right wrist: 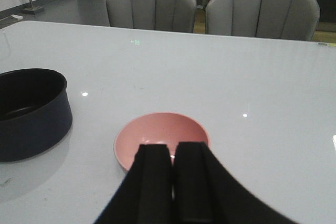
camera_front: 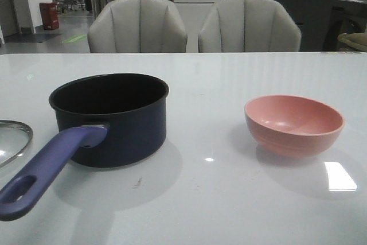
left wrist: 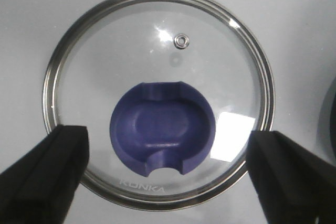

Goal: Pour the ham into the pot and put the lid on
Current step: 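Grasp the glass lid knob on the table with the left gripper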

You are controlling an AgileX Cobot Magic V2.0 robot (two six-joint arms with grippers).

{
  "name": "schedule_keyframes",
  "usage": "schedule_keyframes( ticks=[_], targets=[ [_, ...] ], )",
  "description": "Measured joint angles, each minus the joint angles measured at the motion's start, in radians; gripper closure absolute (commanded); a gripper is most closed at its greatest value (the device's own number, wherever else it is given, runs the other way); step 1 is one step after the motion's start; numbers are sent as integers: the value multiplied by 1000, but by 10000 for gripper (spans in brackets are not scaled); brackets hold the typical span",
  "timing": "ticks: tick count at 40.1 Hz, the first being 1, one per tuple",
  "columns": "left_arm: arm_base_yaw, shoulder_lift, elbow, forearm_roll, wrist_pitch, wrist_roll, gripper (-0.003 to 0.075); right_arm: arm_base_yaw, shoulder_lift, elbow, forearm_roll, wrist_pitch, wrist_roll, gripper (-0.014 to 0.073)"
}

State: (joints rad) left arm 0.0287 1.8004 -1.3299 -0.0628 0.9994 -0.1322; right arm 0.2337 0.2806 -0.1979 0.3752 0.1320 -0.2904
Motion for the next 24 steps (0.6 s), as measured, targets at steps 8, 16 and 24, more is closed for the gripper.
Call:
schedule_keyframes(
  ticks=[8,16,24],
  targets=[
    [0,45,-2,0,-7,-2,95,0,0,0,0,0,0,433],
    [0,64,-2,-8,-44,-2,95,0,0,0,0,0,0,433],
    [0,113,-2,-10,-44,-2,111,0,0,0,0,0,0,433]
  ],
)
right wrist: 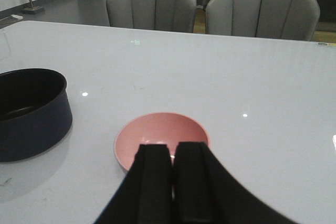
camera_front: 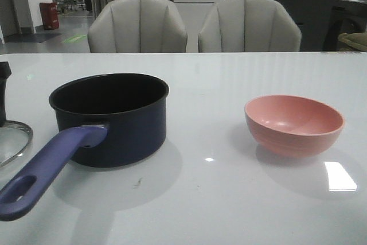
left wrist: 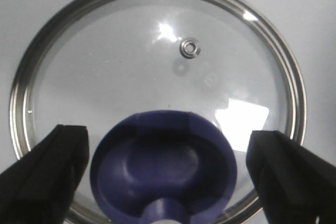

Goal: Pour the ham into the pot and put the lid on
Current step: 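Grasp the glass lid knob on the table with the left gripper, then lift the lid and carry it over the pot, left gripper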

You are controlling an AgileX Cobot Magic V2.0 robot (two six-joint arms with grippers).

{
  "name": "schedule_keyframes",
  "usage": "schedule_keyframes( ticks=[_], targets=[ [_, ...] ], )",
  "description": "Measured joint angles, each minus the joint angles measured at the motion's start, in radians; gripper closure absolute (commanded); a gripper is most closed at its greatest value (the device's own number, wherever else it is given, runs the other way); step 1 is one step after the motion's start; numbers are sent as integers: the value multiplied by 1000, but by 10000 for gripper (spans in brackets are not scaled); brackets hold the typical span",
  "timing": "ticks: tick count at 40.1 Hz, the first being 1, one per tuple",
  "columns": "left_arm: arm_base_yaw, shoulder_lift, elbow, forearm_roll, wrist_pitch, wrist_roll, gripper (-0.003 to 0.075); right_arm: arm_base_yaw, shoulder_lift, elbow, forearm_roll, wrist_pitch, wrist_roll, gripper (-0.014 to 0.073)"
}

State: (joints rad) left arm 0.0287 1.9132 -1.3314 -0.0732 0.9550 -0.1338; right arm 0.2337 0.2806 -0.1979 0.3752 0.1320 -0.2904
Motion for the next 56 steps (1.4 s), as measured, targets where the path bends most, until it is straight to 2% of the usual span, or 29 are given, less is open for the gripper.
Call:
schedule_keyframes(
  ticks=[3,12,16,25,41,47,56],
  targets=[
    [0,11,0,0,2,0,169,0,0,0,0,0,0,433],
    [0,14,-5,0,17,0,433,0,0,0,0,0,0,433],
    [0,14,-6,0,24,-1,491,0,0,0,0,0,0,433],
    [0,15,-43,0,71,-2,496,0,0,0,0,0,0,433],
    [-18,-63,-265,2,181,76,496,0,0,0,0,0,0,433],
    [-93,-67,-369,11,262,110,496,0,0,0,0,0,0,433],
    [-274,-67,-444,11,288,166,496,0,0,0,0,0,0,433]
  ],
)
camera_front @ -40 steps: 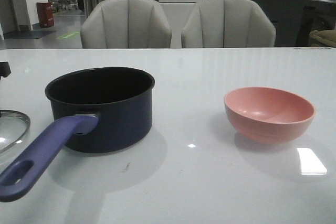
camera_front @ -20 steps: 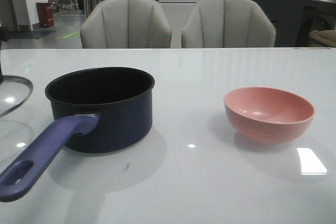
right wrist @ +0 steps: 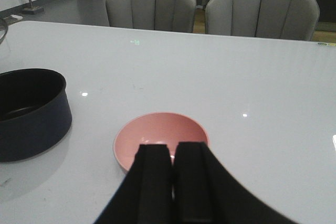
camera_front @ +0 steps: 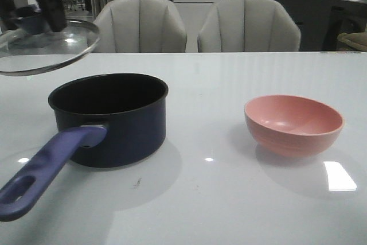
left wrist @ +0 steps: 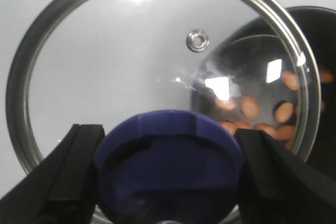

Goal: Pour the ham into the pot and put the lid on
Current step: 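Lift the lid and carry it over the pot, left gripper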

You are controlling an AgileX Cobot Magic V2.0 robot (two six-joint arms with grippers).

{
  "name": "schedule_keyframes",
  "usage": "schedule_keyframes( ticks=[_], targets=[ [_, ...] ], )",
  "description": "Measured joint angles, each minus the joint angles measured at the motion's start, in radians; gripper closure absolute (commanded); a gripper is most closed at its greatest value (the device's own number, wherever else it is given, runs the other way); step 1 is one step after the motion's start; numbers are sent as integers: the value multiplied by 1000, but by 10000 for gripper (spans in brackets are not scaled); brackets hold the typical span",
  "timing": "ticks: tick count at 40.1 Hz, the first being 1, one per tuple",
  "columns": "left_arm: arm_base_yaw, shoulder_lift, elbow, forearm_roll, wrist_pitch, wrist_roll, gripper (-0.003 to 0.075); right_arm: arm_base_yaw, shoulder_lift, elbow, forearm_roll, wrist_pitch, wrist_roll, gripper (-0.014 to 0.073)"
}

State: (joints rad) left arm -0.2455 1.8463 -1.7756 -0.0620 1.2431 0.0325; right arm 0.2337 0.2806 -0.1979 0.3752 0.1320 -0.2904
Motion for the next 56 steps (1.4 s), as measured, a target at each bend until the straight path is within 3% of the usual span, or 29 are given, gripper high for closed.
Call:
schedule_keyframes(
  ticks=[13,56],
  targets=[
    [-146,75,-10,-7,6,9,496,0,0,0,0,0,0,433],
    [-208,170,-94,-5,4,11,496,0,0,0,0,0,0,433]
  ],
)
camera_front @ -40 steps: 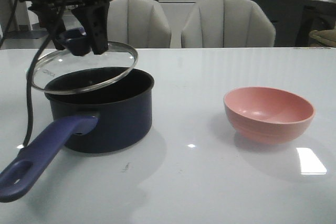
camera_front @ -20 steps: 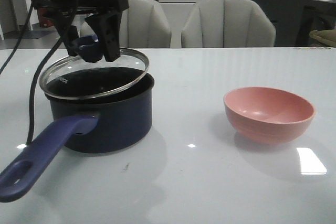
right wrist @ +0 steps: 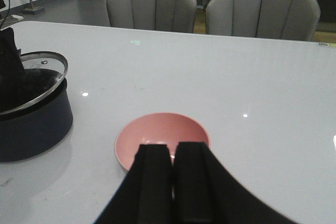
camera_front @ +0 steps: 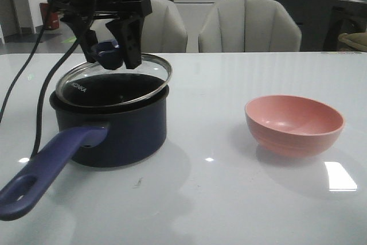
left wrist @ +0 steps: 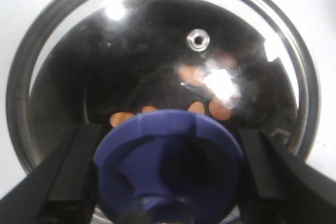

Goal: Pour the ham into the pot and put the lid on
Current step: 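Lift the lid and carry it over the pot, left gripper, then lower the lid onto the pot rim with the left gripper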

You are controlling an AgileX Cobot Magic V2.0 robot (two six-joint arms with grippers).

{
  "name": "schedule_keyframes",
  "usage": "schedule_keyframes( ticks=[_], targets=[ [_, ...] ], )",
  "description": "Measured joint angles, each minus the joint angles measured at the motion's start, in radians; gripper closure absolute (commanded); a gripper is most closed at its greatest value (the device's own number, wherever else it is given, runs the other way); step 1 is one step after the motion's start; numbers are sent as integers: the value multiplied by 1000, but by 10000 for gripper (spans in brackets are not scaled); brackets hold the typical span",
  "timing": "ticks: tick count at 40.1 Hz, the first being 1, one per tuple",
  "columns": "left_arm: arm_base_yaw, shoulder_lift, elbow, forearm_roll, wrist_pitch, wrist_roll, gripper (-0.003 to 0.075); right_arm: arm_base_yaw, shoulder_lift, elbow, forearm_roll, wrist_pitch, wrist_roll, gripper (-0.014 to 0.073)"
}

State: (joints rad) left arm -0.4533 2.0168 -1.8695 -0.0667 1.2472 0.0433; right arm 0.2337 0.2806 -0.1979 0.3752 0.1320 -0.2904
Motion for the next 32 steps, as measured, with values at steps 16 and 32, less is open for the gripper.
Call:
schedule_keyframes(
  ticks=[16,32],
  targets=[
    [0,-38,32,27,0,0,495,0,0,0,0,0,0,433],
    [0,-38,42,25,2,0,493,0,0,0,0,0,0,433]
  ],
)
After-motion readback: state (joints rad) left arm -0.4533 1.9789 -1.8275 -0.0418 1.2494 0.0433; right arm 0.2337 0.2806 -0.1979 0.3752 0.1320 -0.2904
